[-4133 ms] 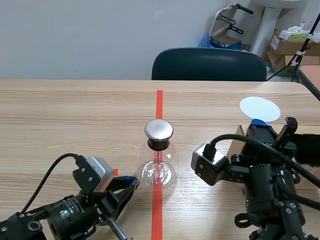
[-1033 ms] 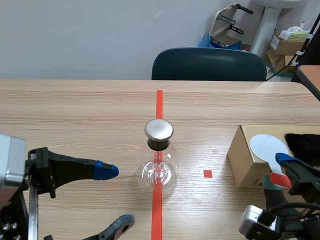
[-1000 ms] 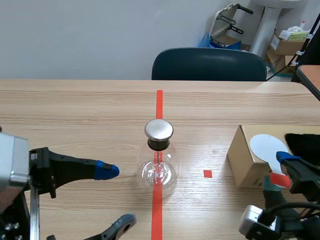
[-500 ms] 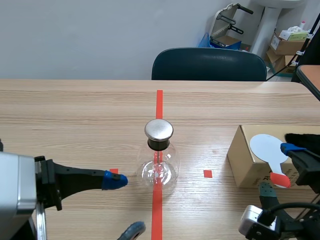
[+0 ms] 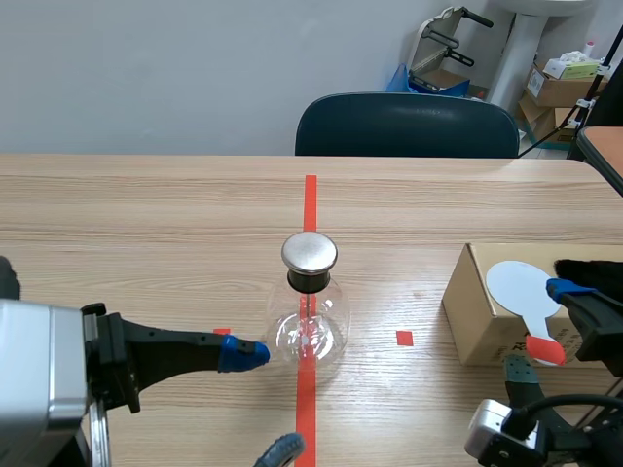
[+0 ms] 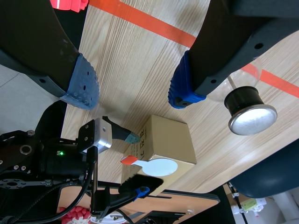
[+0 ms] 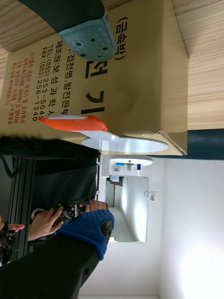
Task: Do the electroscope experiment
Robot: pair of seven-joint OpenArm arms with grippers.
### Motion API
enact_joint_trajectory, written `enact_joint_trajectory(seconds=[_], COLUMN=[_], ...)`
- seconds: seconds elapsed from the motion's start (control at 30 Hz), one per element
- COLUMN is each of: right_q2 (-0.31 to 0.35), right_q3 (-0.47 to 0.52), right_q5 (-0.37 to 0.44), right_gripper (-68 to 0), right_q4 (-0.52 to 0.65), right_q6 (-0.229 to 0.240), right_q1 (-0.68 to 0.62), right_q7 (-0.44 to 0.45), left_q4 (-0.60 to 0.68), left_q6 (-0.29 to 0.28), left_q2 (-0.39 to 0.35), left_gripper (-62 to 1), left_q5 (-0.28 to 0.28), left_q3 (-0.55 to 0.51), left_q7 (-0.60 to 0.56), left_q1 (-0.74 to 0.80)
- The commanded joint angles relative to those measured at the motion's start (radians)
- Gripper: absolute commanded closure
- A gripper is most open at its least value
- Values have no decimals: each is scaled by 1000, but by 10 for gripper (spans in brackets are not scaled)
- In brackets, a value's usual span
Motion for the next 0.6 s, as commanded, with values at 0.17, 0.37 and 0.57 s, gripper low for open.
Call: enact_joint_trajectory(seconds=[0.17,0.37,0.57], right_q2=[0,0,0], right_q3=[14,14,14], right_q5=[7,7,7], right_gripper=[-679,-679,-679], right_q4=[6,6,6], right_q6=[-58,-56,-56], right_q1=[6,6,6], right_q7=[0,0,-10], left_q4=[9,9,9], left_q6=[-2,-2,-2], left_q2=[-3,-6,-9], left_gripper=[-346,-347,-347], left_q5=[-3,-3,-3], left_q3=[-1,-1,-1], left_q7=[3,2,3], left_q1=[11,11,11])
